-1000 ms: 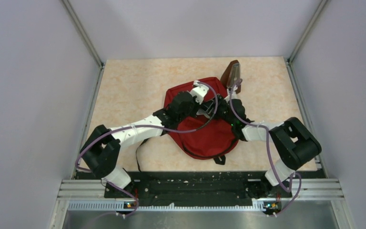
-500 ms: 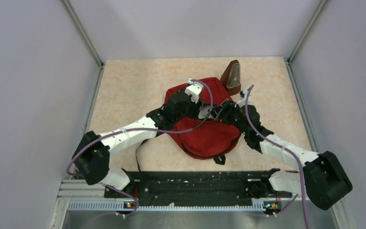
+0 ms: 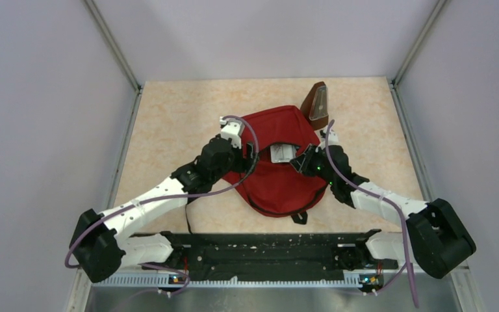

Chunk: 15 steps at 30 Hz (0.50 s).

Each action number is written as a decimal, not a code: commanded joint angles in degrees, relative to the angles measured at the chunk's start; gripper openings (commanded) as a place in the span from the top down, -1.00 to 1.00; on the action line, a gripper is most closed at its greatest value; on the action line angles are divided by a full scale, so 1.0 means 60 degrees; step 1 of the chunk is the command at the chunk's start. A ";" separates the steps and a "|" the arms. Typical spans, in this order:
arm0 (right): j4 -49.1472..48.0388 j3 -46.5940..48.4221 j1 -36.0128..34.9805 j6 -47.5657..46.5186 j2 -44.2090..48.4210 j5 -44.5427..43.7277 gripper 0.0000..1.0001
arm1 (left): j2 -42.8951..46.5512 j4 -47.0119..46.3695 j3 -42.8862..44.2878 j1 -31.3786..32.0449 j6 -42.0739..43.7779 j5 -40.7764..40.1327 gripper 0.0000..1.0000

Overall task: Pack the student bag
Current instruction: Place the stationery in the student bag.

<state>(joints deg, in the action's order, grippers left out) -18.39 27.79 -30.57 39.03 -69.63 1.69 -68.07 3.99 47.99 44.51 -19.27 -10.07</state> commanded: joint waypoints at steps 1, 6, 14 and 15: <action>-0.0135 0.0560 0.0055 -0.0211 0.0069 0.0104 0.65 | 0.0696 -0.0025 -0.0433 -0.0273 -0.0862 -0.0001 -0.54; 0.0378 0.0781 0.0026 -0.0443 0.0306 -0.0249 0.55 | 0.1292 -0.0191 -0.1182 -0.0691 -0.1350 0.0192 -0.57; 0.0884 0.1269 -0.0031 -0.0730 0.0085 -0.0650 0.52 | 0.1795 -0.0211 -0.1591 -0.1062 -0.1608 0.0462 -0.57; 0.0925 0.1302 -0.0043 -0.0751 0.0108 -0.0698 0.52 | 0.1839 -0.0167 -0.1607 -0.1086 -0.1608 0.0462 -0.57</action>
<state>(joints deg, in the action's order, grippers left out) -13.39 32.29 -30.59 36.38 -69.52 0.01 -59.22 4.91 38.89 38.48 -27.59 -8.34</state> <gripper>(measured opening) 0.239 0.785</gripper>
